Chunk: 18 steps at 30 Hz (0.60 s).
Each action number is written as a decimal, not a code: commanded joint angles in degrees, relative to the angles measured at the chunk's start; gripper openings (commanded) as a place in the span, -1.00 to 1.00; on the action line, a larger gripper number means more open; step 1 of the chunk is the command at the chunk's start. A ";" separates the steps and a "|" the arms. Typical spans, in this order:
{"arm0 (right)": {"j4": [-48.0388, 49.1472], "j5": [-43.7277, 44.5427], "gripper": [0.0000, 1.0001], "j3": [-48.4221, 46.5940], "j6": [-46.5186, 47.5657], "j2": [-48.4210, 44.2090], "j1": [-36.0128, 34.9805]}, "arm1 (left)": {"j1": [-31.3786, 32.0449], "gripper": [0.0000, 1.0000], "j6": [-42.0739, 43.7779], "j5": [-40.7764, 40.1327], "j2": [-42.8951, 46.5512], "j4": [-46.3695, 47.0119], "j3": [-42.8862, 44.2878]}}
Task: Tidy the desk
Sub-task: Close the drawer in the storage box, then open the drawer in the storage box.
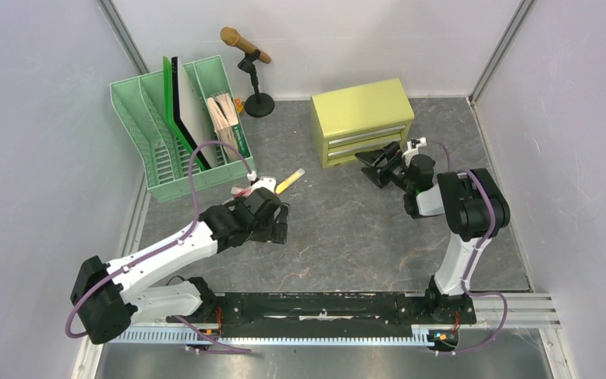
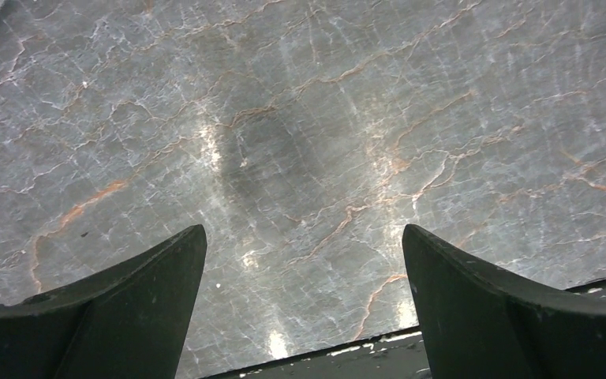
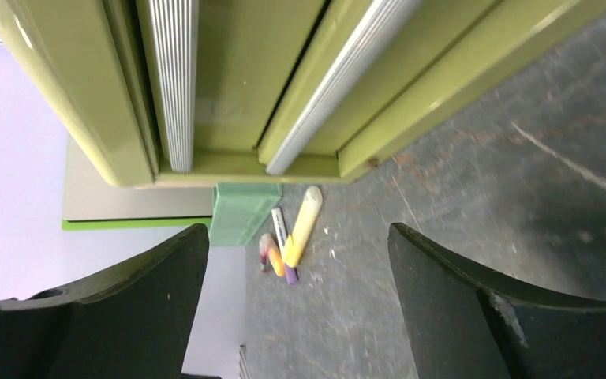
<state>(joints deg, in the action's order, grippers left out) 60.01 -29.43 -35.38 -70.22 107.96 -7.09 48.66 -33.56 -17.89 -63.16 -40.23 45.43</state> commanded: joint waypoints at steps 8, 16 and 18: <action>8.54 2.61 0.62 -10.20 -7.67 10.01 -1.74 | 0.11 0.99 -4.89 1.63 1.70 4.03 -1.52; 10.08 2.68 0.56 -13.02 -10.48 14.69 -1.74 | 0.11 0.99 -5.33 1.80 1.45 4.12 -2.34; 10.00 2.97 0.54 -13.85 -10.98 15.61 -1.78 | 0.11 0.99 -5.38 1.89 1.30 4.06 -2.32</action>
<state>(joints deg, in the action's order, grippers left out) 66.37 -27.22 -46.59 -79.35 121.82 -8.84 48.66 -36.82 -16.34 -62.19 -37.56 43.24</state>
